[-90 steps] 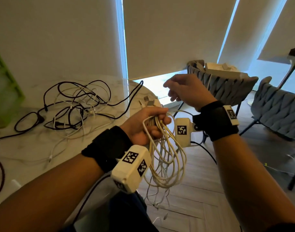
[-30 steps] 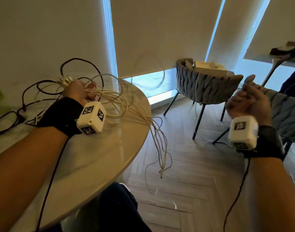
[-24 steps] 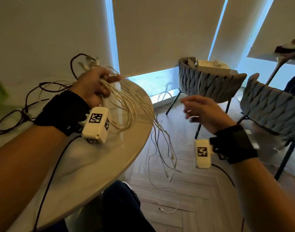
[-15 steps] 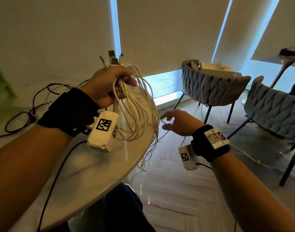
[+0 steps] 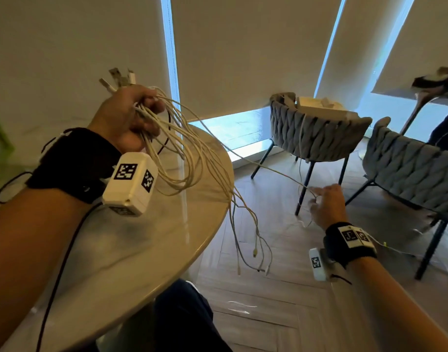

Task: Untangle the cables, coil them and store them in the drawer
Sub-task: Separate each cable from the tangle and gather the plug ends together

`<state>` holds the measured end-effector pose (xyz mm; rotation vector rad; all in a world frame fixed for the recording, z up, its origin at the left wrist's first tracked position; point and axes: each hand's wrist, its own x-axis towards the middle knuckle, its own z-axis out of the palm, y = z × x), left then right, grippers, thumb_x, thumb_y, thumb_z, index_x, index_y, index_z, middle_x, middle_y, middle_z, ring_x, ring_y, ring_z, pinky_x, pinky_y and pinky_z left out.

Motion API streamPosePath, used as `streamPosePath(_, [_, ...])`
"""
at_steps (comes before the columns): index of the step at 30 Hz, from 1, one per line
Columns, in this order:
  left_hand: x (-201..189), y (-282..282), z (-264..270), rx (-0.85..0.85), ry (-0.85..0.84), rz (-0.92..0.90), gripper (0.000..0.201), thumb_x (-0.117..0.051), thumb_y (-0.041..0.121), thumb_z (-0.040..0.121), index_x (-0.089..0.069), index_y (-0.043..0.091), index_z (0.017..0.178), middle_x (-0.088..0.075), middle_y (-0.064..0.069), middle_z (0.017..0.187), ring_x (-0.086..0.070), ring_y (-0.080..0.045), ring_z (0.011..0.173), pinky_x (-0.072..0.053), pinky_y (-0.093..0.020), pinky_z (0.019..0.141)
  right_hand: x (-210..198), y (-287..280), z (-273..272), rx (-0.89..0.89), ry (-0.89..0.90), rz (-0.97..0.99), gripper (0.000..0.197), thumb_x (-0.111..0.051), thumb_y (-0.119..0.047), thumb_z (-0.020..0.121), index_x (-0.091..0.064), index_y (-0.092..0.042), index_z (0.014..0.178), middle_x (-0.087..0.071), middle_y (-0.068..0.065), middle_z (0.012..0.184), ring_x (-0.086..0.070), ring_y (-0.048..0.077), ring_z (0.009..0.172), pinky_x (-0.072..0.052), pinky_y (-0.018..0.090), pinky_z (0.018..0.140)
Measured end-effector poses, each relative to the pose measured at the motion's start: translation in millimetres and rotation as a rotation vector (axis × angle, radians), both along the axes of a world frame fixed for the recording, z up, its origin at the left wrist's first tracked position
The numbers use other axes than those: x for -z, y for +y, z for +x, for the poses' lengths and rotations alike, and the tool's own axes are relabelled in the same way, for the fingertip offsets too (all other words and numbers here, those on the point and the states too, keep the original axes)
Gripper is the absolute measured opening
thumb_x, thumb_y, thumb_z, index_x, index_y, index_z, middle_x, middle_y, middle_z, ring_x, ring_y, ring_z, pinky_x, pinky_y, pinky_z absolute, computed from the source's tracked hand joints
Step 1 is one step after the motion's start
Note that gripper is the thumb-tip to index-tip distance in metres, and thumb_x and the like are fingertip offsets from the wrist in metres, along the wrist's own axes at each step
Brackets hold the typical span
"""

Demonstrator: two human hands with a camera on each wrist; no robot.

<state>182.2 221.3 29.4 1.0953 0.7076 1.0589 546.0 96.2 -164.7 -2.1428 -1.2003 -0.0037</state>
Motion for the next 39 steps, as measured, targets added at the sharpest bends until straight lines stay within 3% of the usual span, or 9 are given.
streamPosePath(5, [-1,-3,6,-0.083,0.021,-0.065,0.032,-0.041,0.017,0.095,-0.038,0.018,0.062,-0.051,0.005,0.063,-0.029,-0.005,0.029,-0.022,-0.01,0.039,14,-9,1,-0.018,0.289,0.266,0.049,-0.067,0.004,0.08,-0.05,-0.012,0.123,-0.031,0.011,0.144,-0.041,0.02,0.127,-0.039,0.011,0.084])
streamPosePath(10, [2,-7,9,-0.106,-0.021,-0.096,0.033,-0.042,0.016,0.095,-0.041,0.017,0.062,-0.049,0.005,0.061,-0.027,-0.006,0.028,-0.021,-0.01,0.039,41,-18,4,-0.007,0.17,0.214,0.012,-0.074,-0.01,0.081,-0.066,-0.006,0.089,-0.019,0.007,0.157,-0.025,0.023,0.142,-0.027,0.028,0.105])
streamPosePath(17, [11,-9,20,-0.116,0.087,0.001,0.031,-0.046,0.016,0.094,-0.04,0.019,0.064,-0.048,0.006,0.06,-0.032,-0.004,0.032,-0.02,-0.012,0.038,59,-12,-2,-0.097,0.106,0.142,0.014,-0.07,-0.013,0.086,-0.072,-0.002,0.093,-0.031,0.01,0.154,-0.031,0.025,0.139,-0.021,0.031,0.108])
streamPosePath(19, [9,-5,16,-0.141,0.077,-0.016,0.032,-0.045,0.016,0.094,-0.041,0.019,0.063,-0.047,0.006,0.061,-0.032,-0.004,0.032,-0.021,-0.012,0.037,54,-6,6,-0.048,0.238,0.191,0.013,-0.067,-0.017,0.087,-0.072,-0.006,0.091,-0.045,0.011,0.142,-0.043,0.024,0.128,-0.03,0.035,0.106])
streamPosePath(22, [6,2,8,-0.14,0.032,-0.077,0.039,-0.044,0.014,0.093,-0.045,0.017,0.054,-0.041,0.004,0.066,-0.026,-0.005,0.027,-0.023,-0.011,0.034,59,-3,29,-0.032,0.294,0.202,0.023,-0.065,-0.022,0.085,-0.061,-0.011,0.065,-0.056,0.013,0.083,-0.054,0.027,0.078,-0.037,0.034,0.074])
streamPosePath(26, [6,4,9,-0.146,0.044,-0.065,0.034,-0.046,0.014,0.092,-0.039,0.019,0.059,-0.039,0.004,0.067,-0.023,-0.005,0.031,-0.024,-0.014,0.034,73,-6,37,0.048,0.136,-0.002,0.013,-0.062,-0.007,0.09,-0.069,0.003,0.094,-0.065,0.019,0.098,-0.061,0.034,0.089,-0.039,0.029,0.075])
streamPosePath(30, [5,4,15,-0.194,0.04,-0.031,0.032,-0.05,0.015,0.09,-0.042,0.019,0.059,-0.046,0.003,0.067,-0.028,-0.004,0.034,-0.027,-0.015,0.035,86,-12,33,0.018,0.098,-0.27,0.04,-0.056,0.005,0.088,-0.053,-0.001,0.128,-0.065,0.024,0.108,-0.062,0.035,0.098,-0.048,0.038,0.085])
streamPosePath(35, [-2,0,11,-0.157,0.119,0.004,0.034,-0.048,0.015,0.092,-0.042,0.02,0.059,-0.042,0.003,0.066,-0.027,-0.004,0.037,-0.022,-0.014,0.036,90,-22,38,-0.014,0.418,-0.339,0.039,-0.067,-0.004,0.086,-0.057,0.001,0.123,-0.066,0.011,0.076,-0.06,0.02,0.059,-0.051,0.028,0.054])
streamPosePath(39, [3,-14,22,0.038,0.466,0.138,0.033,-0.051,0.027,0.097,-0.051,0.014,0.067,-0.052,-0.003,0.061,-0.034,-0.005,0.033,-0.021,-0.015,0.032,58,-23,39,-0.157,0.414,-0.499,0.079,-0.087,-0.014,0.065,-0.049,-0.019,0.134,-0.062,0.007,0.101,-0.06,0.022,0.091,-0.048,0.035,0.084])
